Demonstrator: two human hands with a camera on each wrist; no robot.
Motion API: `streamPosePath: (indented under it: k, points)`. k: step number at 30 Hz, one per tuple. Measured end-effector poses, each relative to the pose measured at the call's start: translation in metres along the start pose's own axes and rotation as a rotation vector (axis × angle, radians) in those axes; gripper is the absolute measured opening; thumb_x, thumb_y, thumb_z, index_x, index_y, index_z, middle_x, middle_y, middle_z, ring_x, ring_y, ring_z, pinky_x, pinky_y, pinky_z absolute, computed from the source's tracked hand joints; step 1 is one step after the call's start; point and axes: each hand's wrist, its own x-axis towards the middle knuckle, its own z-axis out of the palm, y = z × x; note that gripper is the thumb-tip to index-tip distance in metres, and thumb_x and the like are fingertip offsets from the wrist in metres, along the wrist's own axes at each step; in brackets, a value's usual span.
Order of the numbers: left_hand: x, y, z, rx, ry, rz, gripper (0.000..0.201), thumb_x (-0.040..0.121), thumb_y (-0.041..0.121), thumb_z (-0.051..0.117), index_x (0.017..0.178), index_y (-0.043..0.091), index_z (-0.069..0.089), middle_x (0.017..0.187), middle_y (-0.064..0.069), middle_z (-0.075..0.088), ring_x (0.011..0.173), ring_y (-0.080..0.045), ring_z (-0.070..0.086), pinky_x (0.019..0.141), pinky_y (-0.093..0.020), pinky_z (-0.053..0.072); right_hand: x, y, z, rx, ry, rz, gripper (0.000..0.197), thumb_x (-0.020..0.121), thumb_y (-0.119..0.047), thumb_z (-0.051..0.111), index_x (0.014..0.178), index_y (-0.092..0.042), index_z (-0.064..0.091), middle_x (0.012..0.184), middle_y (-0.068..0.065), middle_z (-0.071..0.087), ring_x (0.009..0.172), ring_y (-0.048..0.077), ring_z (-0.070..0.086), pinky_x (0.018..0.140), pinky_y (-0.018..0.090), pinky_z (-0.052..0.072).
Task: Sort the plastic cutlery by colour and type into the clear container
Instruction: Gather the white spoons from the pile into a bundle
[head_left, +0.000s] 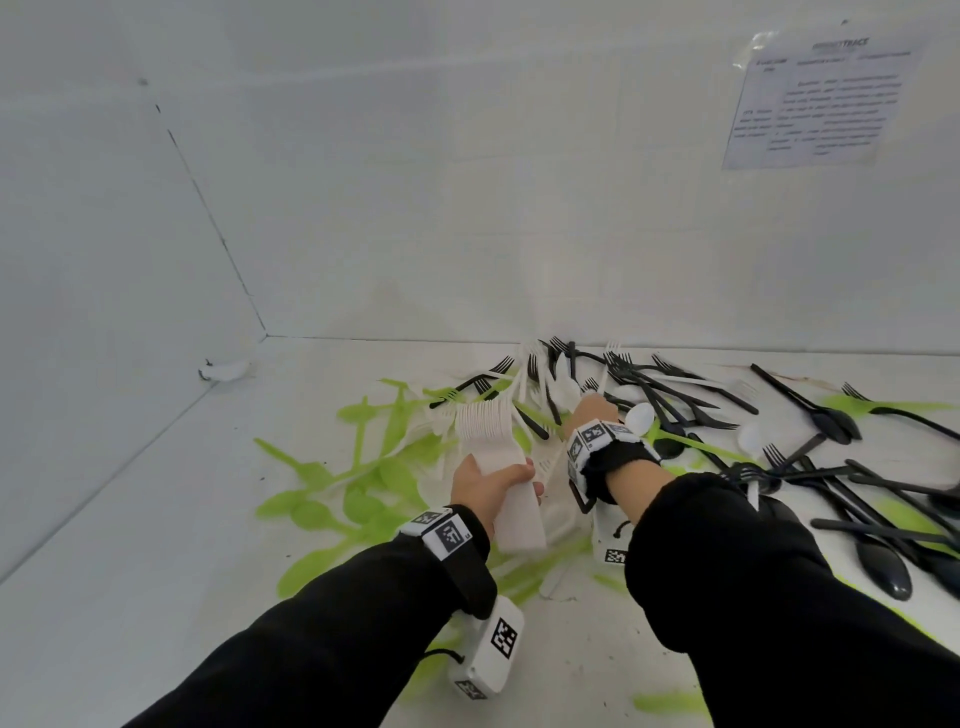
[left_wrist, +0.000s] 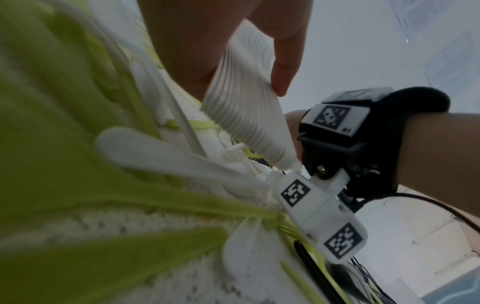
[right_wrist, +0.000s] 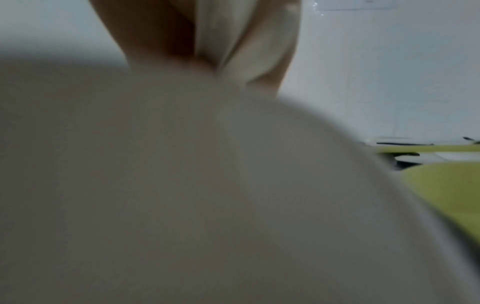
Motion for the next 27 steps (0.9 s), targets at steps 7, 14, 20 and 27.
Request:
streamPosePath:
  k: [7,14,20,27]
  points:
    - [0.004,0.000,0.008,0.005,-0.031,0.010,0.023,0.079,-0.006,0.066,0.095,0.005,0.054,0.082,-0.011,0.064,0.062,-0.029,0.065,0.053,-0.034,0.054,0.006,0.017,-0.037,0.347,-0.126,0.008,0.034,0.085,-0.025,0.060,0.110,-0.002,0.062,0.080,0.008,0.063,0.072,0.025,0.056,0.058,0.026,0.040]
    - [0.006,-0.005,0.038,-0.069,-0.077,0.003,0.021,0.082,-0.004,0.065,0.101,0.002,0.059,0.085,-0.015,0.067,0.056,-0.023,0.067,0.052,-0.034,0.057,-0.022,0.045,-0.016,0.643,-0.276,-0.137,0.023,0.094,-0.020,0.052,0.073,-0.015,0.059,0.068,0.004,0.058,0.047,0.014,0.050,0.047,0.025,0.040]
    - [-0.002,-0.018,0.061,-0.060,-0.093,0.011,0.019,0.083,-0.007,0.062,0.097,0.006,0.060,0.089,-0.014,0.067,0.063,-0.023,0.066,0.056,-0.033,0.058,-0.035,0.069,-0.017,0.740,-0.196,-0.178,0.019,0.094,-0.015,0.051,0.075,-0.017,0.054,0.071,0.004,0.059,0.058,0.021,0.055,0.057,0.032,0.046]
    - [-0.015,-0.027,0.082,-0.045,-0.079,0.037,0.038,0.083,-0.004,0.063,0.120,0.002,0.056,0.116,-0.021,0.063,0.097,-0.035,0.063,0.084,-0.050,0.052,-0.047,0.090,-0.023,0.714,-0.175,-0.243,0.020,0.095,-0.014,0.050,0.077,-0.022,0.051,0.072,-0.003,0.055,0.064,0.011,0.053,0.059,0.023,0.042]
